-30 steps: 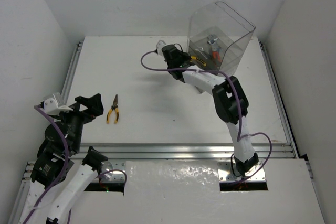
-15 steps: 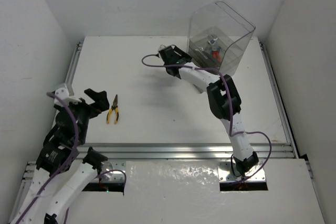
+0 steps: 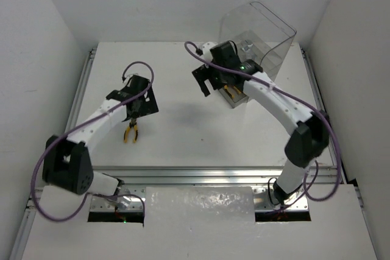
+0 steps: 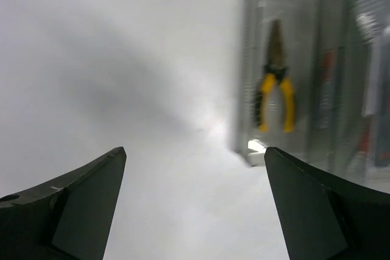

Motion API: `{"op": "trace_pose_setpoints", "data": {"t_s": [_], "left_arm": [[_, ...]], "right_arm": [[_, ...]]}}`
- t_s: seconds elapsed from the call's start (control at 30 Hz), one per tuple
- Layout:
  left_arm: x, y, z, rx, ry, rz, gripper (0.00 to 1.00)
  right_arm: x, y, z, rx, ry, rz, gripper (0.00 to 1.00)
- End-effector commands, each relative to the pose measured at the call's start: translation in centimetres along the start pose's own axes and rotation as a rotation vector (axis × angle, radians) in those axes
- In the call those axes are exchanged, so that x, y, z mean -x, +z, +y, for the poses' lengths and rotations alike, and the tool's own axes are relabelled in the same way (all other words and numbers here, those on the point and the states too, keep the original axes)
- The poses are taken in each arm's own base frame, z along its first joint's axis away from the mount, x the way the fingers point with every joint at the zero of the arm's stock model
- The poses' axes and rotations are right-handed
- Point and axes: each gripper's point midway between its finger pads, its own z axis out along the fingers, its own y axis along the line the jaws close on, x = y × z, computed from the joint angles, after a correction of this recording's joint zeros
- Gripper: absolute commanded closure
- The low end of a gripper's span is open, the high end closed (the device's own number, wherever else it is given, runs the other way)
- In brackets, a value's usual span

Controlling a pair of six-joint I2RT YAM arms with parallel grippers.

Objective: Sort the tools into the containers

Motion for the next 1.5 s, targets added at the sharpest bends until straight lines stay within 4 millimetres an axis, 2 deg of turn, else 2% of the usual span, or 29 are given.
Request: {"op": "trace_pose_setpoints", "data": {"t_s": [0.0, 0.03, 0.07, 0.1, 0.17, 0.23, 0.27, 0.33, 0.5, 0.53, 0.67, 0.73, 0.83, 0.87, 0.9, 0.93, 1.0, 1.03, 1.07, 1.17, 1.23, 1.27, 1.3, 1.4, 1.43, 1.47], "left_arm": [[1.0, 1.9, 1.2, 0.047, 0.006, 0.073, 0.00], [1.3, 2.7, 0.7, 0.010, -0.012, 0.082, 0.00], [1.0, 4.3, 2.0, 0.035, -0.027, 0.130, 0.00], [0.8, 5.3, 2.4, 0.045, -0.030, 0.162, 0.00], [0.2, 7.8, 3.2, 0.064, -0.011, 0.255, 0.07], [0.2, 8.8, 3.0, 0.073, 0.003, 0.293, 0.11], [-0.5, 9.8, 3.1, 0.087, 0.013, 0.328, 0.11], [-0.8, 10.7, 3.5, 0.098, 0.000, 0.349, 0.11], [-2.3, 11.8, 4.6, 0.114, -0.034, 0.390, 0.22], [-2.8, 12.1, 4.9, 0.111, -0.031, 0.408, 0.25], [-4.0, 12.9, 4.9, 0.095, -0.033, 0.449, 0.48], [-4.9, 13.5, 5.5, 0.118, -0.033, 0.482, 0.53], [-5.8, 13.9, 5.7, 0.124, -0.032, 0.510, 0.54], [-6.1, 14.0, 5.5, 0.115, -0.034, 0.519, 0.62], [-6.5, 14.0, 5.2, 0.090, -0.037, 0.535, 0.65], [-6.7, 14.2, 5.0, 0.079, -0.035, 0.540, 0.74], [-6.9, 14.2, 4.6, 0.056, -0.034, 0.547, 0.82], [-7.0, 14.1, 4.4, 0.047, -0.032, 0.547, 0.94], [-7.0, 14.1, 4.2, 0.037, -0.031, 0.549, 1.00], [-6.8, 13.8, 3.7, 0.024, -0.028, 0.529, 1.00], [-6.0, 13.2, 3.0, 0.007, -0.033, 0.491, 1.00], [-6.0, 12.9, 2.8, 0.003, -0.037, 0.483, 1.00], [-5.3, 12.4, 2.0, -0.015, -0.047, 0.447, 1.00], [-4.5, 11.2, 0.4, -0.073, -0.069, 0.397, 1.00], [-5.0, 10.9, 0.2, -0.089, -0.078, 0.401, 1.00], [-4.3, 10.5, -0.4, -0.114, -0.096, 0.368, 1.00]], "right_arm": [[-2.8, -2.8, 6.0, 0.316, 0.152, -0.016, 0.04], [-2.9, -3.1, 6.8, 0.360, 0.160, -0.043, 0.02], [-3.5, -3.3, 7.2, 0.379, 0.168, -0.049, 0.01], [-4.6, -3.7, 7.8, 0.402, 0.186, -0.049, 0.01], [-5.7, -4.1, 8.8, 0.448, 0.195, -0.053, 0.01], [-6.8, -4.7, 9.4, 0.474, 0.211, -0.069, 0.01], [-7.0, -5.0, 9.8, 0.498, 0.212, -0.076, 0.01], [-7.3, -5.7, 10.0, 0.512, 0.217, -0.090, 0.01], [-7.1, -7.2, 10.2, 0.538, 0.226, -0.129, 0.01], [-7.0, -7.6, 10.3, 0.543, 0.224, -0.143, 0.01], [-6.9, -8.3, 10.3, 0.551, 0.229, -0.163, 0.01], [-6.8, -8.8, 10.5, 0.570, 0.229, -0.179, 0.01], [-6.7, -9.3, 10.8, 0.588, 0.227, -0.193, 0.02], [-6.7, -9.7, 10.9, 0.598, 0.228, -0.201, 0.01], [-6.4, -9.8, 11.0, 0.606, 0.227, -0.217, 0.01], [-6.6, -10.0, 11.3, 0.629, 0.226, -0.220, 0.01], [-6.4, -10.5, 11.6, 0.654, 0.224, -0.238, 0.01], [-6.8, -10.5, 12.0, 0.673, 0.228, -0.229, 0.01], [-6.7, -10.4, 12.1, 0.677, 0.232, -0.236, 0.01], [-7.3, -10.0, 12.6, 0.700, 0.246, -0.227, 0.01], [-8.1, -9.3, 13.3, 0.726, 0.265, -0.202, 0.01], [-7.8, -9.2, 13.7, 0.757, 0.263, -0.228, 0.02], [-8.0, -8.8, 14.0, 0.775, 0.266, -0.231, 0.02], [-8.5, -7.5, 15.3, 0.845, 0.310, -0.227, 0.02], [-8.3, -7.3, 15.8, 0.873, 0.332, -0.233, 0.03], [-8.5, -7.2, 16.3, 0.909, 0.342, -0.222, 0.03]]}}
